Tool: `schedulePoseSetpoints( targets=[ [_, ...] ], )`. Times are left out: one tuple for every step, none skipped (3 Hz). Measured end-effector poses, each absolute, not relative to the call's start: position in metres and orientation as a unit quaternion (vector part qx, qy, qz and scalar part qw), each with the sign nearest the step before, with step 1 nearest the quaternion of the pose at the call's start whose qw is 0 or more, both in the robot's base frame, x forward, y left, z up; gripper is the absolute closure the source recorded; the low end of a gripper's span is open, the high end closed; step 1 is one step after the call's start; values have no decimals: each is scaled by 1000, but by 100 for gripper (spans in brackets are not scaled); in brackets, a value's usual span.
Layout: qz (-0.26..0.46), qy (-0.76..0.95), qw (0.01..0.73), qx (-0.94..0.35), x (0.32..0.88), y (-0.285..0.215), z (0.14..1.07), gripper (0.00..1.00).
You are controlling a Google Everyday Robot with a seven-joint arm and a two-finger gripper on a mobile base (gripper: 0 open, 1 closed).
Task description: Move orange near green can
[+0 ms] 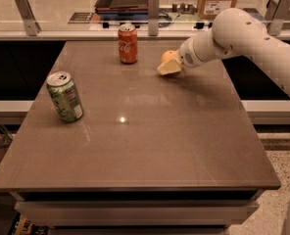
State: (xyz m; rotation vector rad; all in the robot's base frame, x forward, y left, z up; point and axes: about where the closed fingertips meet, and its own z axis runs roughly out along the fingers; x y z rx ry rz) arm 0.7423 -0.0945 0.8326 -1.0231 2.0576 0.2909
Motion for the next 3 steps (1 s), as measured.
schedulePoseSetpoints(
  targets=[
    [116,814,400,-406,742,-92,831,88],
    [119,813,398,-408,742,-90,830,100],
    [130,804,395,-424,732,-76,842,100]
  ],
)
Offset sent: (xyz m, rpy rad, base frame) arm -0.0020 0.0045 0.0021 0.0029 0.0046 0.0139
